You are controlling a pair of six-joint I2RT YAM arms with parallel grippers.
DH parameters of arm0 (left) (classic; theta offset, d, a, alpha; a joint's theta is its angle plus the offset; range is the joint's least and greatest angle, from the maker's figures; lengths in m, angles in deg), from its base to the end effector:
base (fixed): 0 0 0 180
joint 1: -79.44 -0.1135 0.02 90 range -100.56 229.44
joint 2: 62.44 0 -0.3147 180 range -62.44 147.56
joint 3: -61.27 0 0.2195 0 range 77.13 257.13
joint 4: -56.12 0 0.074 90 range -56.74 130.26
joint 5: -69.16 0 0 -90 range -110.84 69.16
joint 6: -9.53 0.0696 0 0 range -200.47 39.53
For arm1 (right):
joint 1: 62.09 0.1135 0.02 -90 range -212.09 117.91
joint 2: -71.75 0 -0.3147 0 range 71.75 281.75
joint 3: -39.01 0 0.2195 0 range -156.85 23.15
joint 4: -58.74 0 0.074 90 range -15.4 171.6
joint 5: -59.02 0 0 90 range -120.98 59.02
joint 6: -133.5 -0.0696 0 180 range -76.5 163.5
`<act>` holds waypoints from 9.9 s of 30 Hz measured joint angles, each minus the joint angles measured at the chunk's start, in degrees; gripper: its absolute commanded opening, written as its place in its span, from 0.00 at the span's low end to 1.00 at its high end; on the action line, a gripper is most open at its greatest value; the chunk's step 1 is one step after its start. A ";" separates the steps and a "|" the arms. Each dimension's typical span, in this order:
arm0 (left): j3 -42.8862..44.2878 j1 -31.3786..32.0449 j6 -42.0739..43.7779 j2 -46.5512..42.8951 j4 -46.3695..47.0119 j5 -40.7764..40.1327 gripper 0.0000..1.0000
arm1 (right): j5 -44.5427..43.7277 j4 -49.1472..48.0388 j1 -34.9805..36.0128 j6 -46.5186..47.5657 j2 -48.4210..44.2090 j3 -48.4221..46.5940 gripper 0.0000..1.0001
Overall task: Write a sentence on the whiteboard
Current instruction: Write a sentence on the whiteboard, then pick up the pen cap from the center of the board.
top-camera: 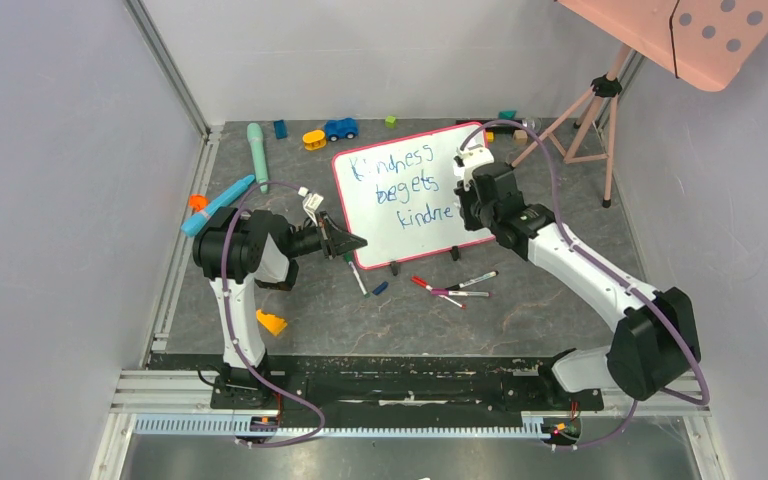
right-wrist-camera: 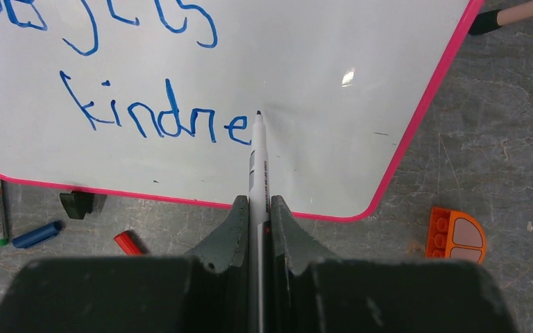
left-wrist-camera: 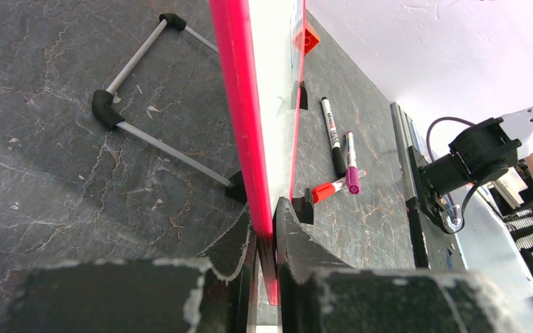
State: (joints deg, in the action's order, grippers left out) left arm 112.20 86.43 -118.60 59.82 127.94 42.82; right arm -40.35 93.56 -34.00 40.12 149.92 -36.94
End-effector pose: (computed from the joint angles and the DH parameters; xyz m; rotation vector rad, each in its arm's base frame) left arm 0.3528 -0.1061 0.1726 0.5031 1.7005 -1.4432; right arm 0.2600 0.1259 0.3271 -0.3844 2.1763 0.1241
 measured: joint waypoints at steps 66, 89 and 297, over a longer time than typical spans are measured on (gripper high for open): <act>0.02 0.00 0.00 0.00 0.00 0.09 0.05 | 0.59 1.18 -0.33 -1.64 1.14 3.34 0.00; 0.02 0.00 0.00 0.00 0.00 0.09 0.05 | 3.06 0.87 -5.42 -2.08 -1.95 2.36 0.00; -2.58 28.39 10.32 -61.81 -94.90 -48.70 0.68 | 11.10 16.13 -5.99 -7.72 -23.71 5.60 0.00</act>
State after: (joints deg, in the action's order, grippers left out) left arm 109.62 114.82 -108.29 -2.00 33.04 -5.88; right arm -29.25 109.69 -39.98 32.41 126.21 -31.35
